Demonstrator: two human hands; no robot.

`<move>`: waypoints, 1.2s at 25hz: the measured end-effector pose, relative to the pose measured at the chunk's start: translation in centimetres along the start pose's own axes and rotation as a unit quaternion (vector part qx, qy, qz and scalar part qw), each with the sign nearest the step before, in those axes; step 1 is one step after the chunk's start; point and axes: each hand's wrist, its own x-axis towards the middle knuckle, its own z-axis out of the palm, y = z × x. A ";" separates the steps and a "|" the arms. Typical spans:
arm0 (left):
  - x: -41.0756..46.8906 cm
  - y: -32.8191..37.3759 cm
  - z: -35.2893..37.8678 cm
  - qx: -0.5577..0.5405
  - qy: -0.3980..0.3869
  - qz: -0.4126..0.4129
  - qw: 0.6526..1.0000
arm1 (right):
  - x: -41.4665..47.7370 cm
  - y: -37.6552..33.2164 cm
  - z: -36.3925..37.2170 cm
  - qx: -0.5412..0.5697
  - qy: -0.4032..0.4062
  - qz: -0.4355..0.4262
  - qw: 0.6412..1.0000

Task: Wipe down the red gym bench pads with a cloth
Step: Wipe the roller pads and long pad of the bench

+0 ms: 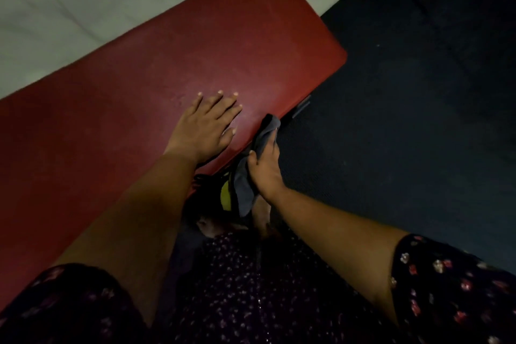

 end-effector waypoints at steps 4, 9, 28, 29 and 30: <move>-4.0 -0.5 0.3 -0.017 0.076 -0.084 0.993 | -1.4 0.5 2.2 -0.049 -0.018 0.016 0.998; -6.5 -0.2 0.1 -0.019 0.070 -0.110 0.991 | -3.7 -0.8 5.2 0.011 -0.003 0.043 0.999; -27.2 -1.3 -0.4 0.014 0.200 -0.322 0.925 | -15.5 -2.3 15.2 -0.090 -0.108 -0.014 0.990; -28.7 -1.7 -0.6 0.006 0.179 -0.352 0.919 | -16.5 -2.6 15.9 -0.099 -0.117 -0.020 0.988; -30.0 -2.0 -0.8 -0.014 0.148 -0.382 0.912 | -17.5 -2.8 16.7 -0.107 -0.123 -0.026 0.986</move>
